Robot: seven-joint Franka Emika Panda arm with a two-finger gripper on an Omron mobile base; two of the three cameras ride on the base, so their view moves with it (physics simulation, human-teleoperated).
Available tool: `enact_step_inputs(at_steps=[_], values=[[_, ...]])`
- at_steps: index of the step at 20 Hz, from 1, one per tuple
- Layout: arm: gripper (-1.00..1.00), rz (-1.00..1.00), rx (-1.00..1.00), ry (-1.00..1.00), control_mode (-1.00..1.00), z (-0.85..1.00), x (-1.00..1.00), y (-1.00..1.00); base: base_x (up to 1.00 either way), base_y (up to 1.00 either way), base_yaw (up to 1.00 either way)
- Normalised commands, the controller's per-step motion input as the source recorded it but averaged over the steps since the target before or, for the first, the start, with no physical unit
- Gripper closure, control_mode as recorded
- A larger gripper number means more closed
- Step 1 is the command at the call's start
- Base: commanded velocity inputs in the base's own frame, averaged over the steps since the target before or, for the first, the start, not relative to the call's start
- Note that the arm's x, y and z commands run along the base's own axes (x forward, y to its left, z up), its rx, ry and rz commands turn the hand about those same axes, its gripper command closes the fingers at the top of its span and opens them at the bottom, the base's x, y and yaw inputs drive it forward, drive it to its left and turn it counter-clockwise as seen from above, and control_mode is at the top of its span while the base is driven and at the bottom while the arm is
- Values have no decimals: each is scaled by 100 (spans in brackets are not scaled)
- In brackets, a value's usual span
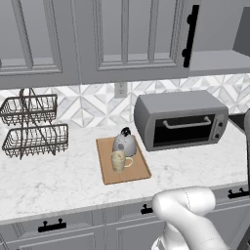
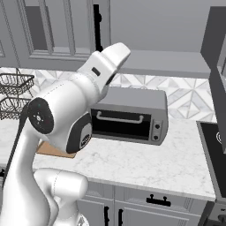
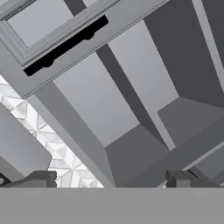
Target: Pick the kettle from the counter and place it on the tray. Then pick the mug from the cabinet and place it on the tray. Then close the cabinet doors.
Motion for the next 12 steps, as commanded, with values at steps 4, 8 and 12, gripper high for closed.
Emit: enact_step_inputs(at_steps=[4,8,12], values=[[-100,-1,-22,-9,-100,-13,-6,-28,0,0,0],[-100,-6,-20,-4,-100,-17,-6,-35,0,0,0],[-100,-16,-4,-1,-100,-3,-27,-58,0,0,0]])
